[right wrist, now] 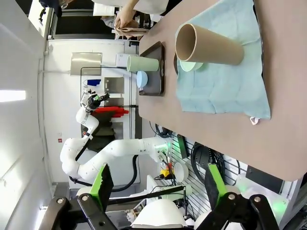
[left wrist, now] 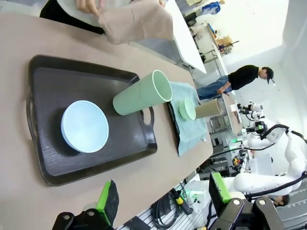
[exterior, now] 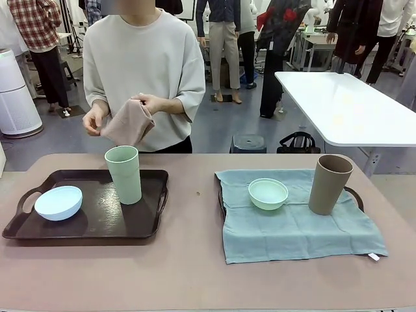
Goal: Set up a tray with a mat and arrange the tableware.
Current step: Pick up the Picnic Bowl and Reusable plastic cup from the Handle tray in front of the human's position and hold them in the air.
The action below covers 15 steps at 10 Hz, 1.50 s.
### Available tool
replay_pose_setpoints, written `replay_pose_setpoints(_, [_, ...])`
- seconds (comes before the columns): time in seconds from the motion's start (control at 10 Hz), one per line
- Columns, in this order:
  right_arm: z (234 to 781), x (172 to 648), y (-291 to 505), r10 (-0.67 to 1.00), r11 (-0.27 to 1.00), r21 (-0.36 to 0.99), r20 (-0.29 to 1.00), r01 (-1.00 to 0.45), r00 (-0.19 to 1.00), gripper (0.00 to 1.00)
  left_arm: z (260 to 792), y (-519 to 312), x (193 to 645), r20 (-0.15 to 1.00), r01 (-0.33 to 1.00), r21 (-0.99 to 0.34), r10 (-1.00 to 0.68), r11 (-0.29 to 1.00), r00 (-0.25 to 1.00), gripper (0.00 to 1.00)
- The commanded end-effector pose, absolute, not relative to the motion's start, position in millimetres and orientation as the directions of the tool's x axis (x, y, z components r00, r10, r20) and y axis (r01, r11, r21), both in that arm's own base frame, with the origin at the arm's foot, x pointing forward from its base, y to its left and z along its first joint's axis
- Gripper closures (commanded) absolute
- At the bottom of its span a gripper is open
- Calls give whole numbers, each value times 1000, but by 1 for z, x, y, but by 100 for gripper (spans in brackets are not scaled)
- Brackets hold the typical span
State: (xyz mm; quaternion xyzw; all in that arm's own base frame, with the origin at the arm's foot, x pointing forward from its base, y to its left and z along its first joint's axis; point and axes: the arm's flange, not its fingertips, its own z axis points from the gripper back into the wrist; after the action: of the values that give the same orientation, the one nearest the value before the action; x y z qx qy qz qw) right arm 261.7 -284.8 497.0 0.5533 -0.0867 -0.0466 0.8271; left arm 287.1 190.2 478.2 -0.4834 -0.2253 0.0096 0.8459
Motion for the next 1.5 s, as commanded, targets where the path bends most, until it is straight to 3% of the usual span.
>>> replay_pose_setpoints(0.0, [498, 259, -287, -159, 381, 924, 101, -33, 982, 0, 480, 190, 287, 366, 197, -829, 242, 523, 899, 0])
replay_pose_setpoints(0.8, [497, 262, -285, -172, 383, 924, 92, -19, 981, 0, 478, 190, 287, 371, 201, -822, 234, 533, 899, 0])
replay_pose_setpoints(1.0, [524, 277, -242, -69, 455, 876, 217, -162, 974, 0, 500, 168, 303, 449, 228, -666, 137, 710, 883, 0])
replay_pose_setpoints(1.4, [552, 337, -124, 103, 574, 755, 319, -318, 942, 0, 520, 127, 330, 460, 185, -429, 38, 884, 887, 0])
